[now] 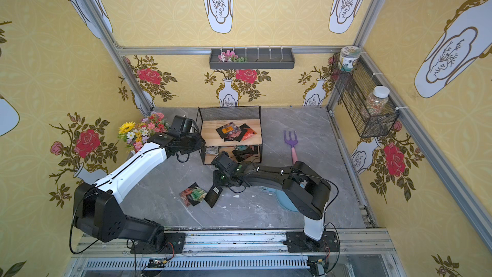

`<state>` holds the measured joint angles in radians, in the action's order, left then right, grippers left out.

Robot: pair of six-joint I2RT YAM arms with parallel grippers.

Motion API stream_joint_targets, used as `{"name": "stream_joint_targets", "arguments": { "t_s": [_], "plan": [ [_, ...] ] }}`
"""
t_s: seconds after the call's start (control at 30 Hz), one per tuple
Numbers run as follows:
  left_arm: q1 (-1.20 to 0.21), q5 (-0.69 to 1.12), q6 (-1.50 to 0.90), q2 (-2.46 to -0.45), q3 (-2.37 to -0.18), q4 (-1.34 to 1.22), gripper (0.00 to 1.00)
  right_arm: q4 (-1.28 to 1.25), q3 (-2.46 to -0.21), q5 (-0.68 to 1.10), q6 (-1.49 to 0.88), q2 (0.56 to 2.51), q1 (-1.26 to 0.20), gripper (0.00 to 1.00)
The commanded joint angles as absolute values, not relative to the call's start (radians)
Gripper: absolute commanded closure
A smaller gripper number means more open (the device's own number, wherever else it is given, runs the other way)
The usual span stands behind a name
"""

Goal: Remove the tea bags from the shelf
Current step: Place the tea bag at the center of the board.

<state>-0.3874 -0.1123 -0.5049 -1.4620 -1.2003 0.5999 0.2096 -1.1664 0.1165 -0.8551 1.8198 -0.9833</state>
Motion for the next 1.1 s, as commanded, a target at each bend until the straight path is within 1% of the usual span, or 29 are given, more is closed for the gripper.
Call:
{"name": "stream_joint_targets", "arguments": {
  "t_s": [0.0,0.1,0.23,0.37,0.47,0.6,0.7,0.87,1.0,1.07],
  "plan": [
    [-0.388,-0.109,-0.498,-1.468,-1.201,0.610,0.55,0.281,-1.176,0.056,-0.822,1.795,-0.986,0.49],
    [-0.390,-0.108,-0.497,-1.472,-1.203,0.609,0.55,0.330,-1.181,0.010,-0.806,1.748,-0.986,0.44],
    [-0.393,-0.109,-0.499,-1.474,-1.203,0.608,0.55,0.457,-1.230,-0.084,-0.771,1.672,-1.002,0.43],
    [-0.394,-0.113,-0.500,-1.470,-1.200,0.607,0.55,0.666,-1.369,-0.231,-0.717,1.611,-1.020,0.41],
    [-0.396,-0.115,-0.502,-1.468,-1.200,0.605,0.55,0.826,-1.513,-0.333,-0.686,1.610,-1.012,0.37],
    [-0.396,-0.117,-0.503,-1.465,-1.200,0.603,0.55,0.994,-1.712,-0.380,-0.678,1.687,-0.934,0.31],
    [-0.396,-0.120,-0.501,-1.462,-1.200,0.604,0.55,1.071,-1.856,-0.386,-0.679,1.772,-0.876,0.30],
    [-0.396,-0.120,-0.500,-1.457,-1.197,0.603,0.55,1.122,-2.065,-0.390,-0.679,1.912,-0.829,0.26],
    [-0.395,-0.119,-0.502,-1.459,-1.198,0.603,0.55,1.152,-2.182,-0.403,-0.672,2.010,-0.805,0.26],
    [-0.396,-0.116,-0.503,-1.459,-1.198,0.601,0.55,1.155,-2.223,-0.404,-0.655,2.051,-0.792,0.23]
  ]
}}
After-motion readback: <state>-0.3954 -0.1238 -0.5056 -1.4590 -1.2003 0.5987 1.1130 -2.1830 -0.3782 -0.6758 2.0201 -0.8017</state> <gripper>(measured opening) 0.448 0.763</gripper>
